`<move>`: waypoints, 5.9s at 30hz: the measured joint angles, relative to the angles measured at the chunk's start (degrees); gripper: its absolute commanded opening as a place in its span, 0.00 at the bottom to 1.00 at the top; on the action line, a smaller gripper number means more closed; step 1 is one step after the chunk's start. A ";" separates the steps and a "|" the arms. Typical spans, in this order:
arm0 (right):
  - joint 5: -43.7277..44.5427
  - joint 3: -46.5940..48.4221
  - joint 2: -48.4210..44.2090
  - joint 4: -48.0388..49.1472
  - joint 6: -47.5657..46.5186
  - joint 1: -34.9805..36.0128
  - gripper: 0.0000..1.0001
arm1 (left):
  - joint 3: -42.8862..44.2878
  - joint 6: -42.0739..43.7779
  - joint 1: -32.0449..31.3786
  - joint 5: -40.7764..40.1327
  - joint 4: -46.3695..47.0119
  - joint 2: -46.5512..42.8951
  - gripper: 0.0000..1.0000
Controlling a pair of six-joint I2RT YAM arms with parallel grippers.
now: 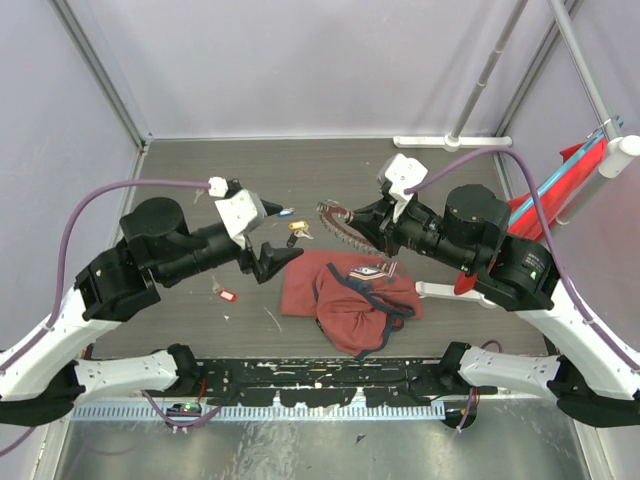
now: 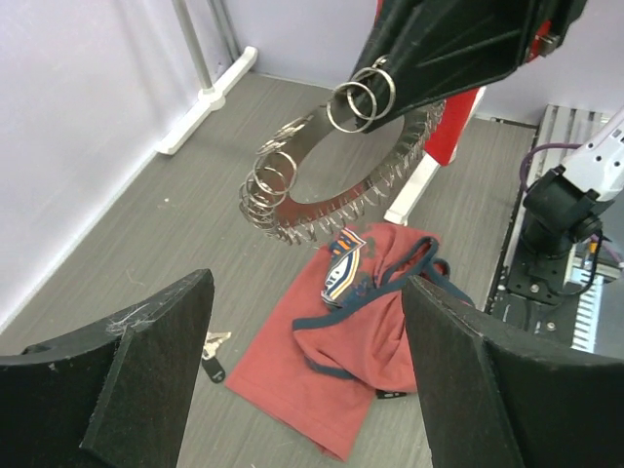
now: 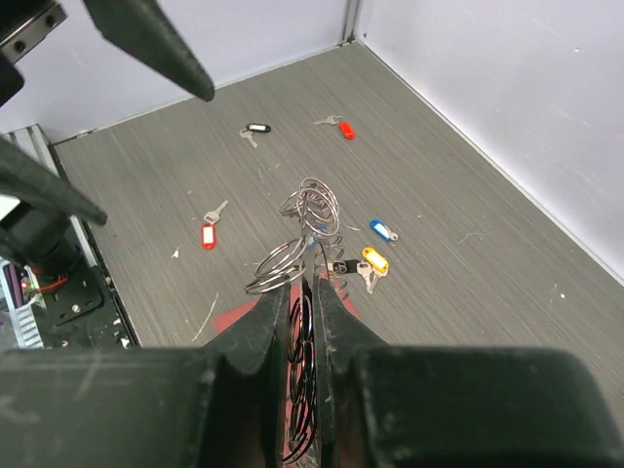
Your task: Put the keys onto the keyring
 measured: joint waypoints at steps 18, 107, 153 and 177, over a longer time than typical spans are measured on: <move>1.27 1.16 1.46 -1.33 3.91 0.00 0.01 | -13.35 28.22 -31.52 -38.62 29.14 3.91 0.67; -7.37 2.25 -2.43 -2.19 10.34 0.00 0.01 | -18.40 59.67 -37.83 -48.94 57.24 10.51 0.37; -8.17 0.09 -4.44 -1.44 10.03 0.09 0.04 | -14.99 47.58 -37.86 -50.42 51.01 9.51 0.00; -11.47 -2.32 -6.47 0.63 8.50 0.07 0.24 | -13.16 27.15 -31.74 -46.71 38.73 5.35 0.00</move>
